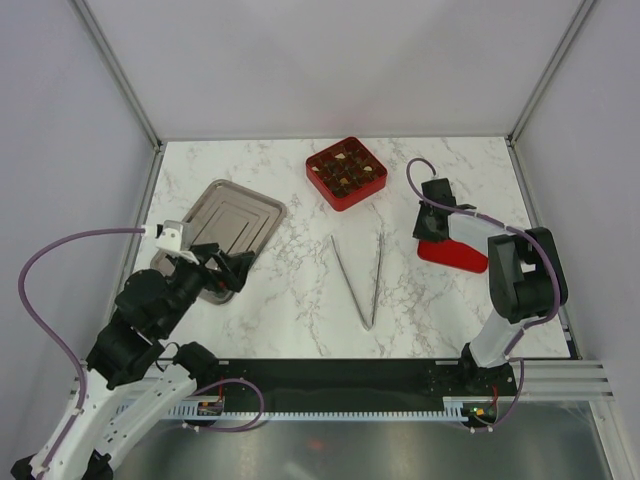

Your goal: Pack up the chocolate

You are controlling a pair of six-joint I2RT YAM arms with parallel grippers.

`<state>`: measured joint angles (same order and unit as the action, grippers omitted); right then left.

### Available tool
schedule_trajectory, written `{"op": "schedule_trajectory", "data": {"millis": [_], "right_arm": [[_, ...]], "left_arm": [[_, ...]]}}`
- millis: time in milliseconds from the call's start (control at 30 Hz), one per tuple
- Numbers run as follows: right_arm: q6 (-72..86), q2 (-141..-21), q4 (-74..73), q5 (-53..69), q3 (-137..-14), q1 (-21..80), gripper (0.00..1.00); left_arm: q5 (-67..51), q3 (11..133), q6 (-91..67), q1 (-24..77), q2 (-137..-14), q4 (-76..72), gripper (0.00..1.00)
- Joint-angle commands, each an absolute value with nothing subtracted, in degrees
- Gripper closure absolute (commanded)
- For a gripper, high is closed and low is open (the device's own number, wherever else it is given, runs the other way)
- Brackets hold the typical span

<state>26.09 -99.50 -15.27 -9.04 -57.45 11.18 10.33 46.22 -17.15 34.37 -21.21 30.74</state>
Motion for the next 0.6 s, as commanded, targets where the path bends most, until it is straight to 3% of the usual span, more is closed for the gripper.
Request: {"op": "schedule_trajectory", "data": {"millis": [0,300,433,567], "right_arm": [[25.3,-99.9,-13.1,-5.8,-57.0,9.7,0.73],[23.1,-100.3,-13.7,-1.1,-58.4,8.5,0.87],[22.5,-98.5,-15.8,-1.9,-60.0,8.6,0.99],[21.3,-95.4,-18.4,-0.3,-62.2,8.8,1.0]], "left_arm": [[10.1,48.5,-20.3,34.3,-23.8,29.4,0.02],[8.8,50.6,-24.2,34.3,-31.7,28.9,0.03],[7.4,51.6,-25.9,34.3,-35.0,28.9,0.03],[6.9,53.0,-26.2,34.3,-38.5,28.9,0.03]]}}
